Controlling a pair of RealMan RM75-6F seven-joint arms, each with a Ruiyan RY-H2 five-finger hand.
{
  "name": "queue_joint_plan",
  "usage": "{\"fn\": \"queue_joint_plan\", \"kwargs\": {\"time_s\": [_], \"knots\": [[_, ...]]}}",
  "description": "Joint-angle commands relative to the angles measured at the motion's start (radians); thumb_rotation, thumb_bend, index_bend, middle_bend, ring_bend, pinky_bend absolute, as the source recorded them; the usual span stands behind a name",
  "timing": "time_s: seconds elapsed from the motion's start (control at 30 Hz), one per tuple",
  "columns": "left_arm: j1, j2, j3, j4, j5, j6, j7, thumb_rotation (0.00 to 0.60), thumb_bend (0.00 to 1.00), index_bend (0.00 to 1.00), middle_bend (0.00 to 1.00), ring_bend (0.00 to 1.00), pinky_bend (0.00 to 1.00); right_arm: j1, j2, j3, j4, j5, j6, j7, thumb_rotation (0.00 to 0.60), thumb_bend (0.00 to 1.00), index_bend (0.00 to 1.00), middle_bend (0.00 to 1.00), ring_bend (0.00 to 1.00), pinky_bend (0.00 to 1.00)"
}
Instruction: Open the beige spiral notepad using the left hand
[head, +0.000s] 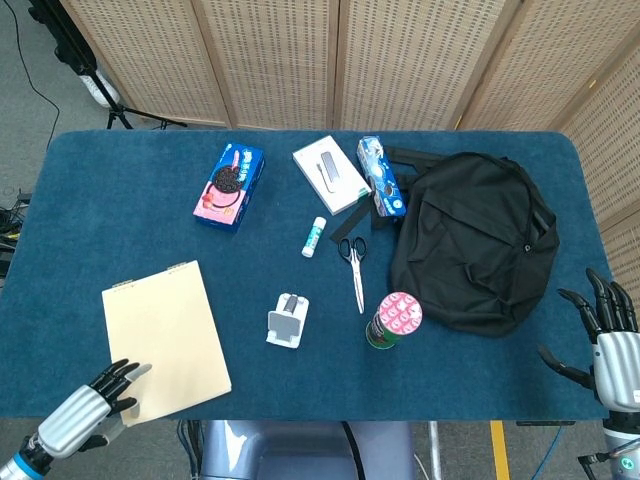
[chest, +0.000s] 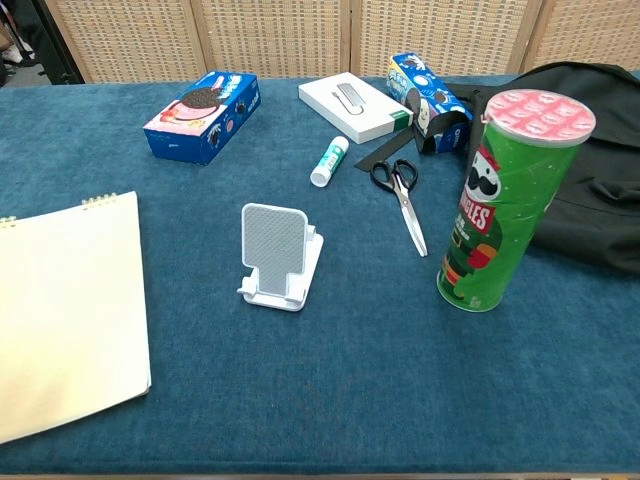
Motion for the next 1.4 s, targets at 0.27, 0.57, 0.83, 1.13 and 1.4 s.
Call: {"fn": "queue_joint_plan", "kwargs": {"time_s": [0.27,0.57,0.83,1.13,1.4], "knots": [[-0.007,0.049,0.052,-0.087,0.072,0.005,0.048,0.600,0.53,0.75,0.00,0.00,0.00,0.000,-0.001,-0.001,0.001,0.001,-0.003,-0.005,0.600,0.19,0.20,0.00,0.00,0.00],[-0.014,0.071,0.092,-0.135,0.133,0.002,0.077,0.600,0.53,0.75,0.00,0.00,0.00,0.000,0.000,0.000,0.000,0.003,-0.003,-0.002,0.600,0.19,0.20,0.00,0.00,0.00],[-0.025,0.089,0.109,-0.183,0.166,0.004,0.081,0.600,0.53,0.76,0.00,0.00,0.00,0.000,0.001,0.000,-0.002,0.005,-0.005,-0.002,0.600,0.20,0.20,0.00,0.00,0.00],[-0.032,0.103,0.018,-0.294,0.022,0.037,-0.110,0.600,0.53,0.76,0.00,0.00,0.00,0.000,0.001,-0.001,-0.003,0.003,-0.004,-0.004,0.600,0.19,0.20,0.00,0.00,0.00],[-0.082,0.182,-0.100,-0.546,-0.198,-0.054,-0.332,0.600,0.56,0.76,0.00,0.00,0.00,0.001,0.000,-0.001,-0.003,0.002,-0.004,-0.006,0.600,0.19,0.20,0.00,0.00,0.00]]}}
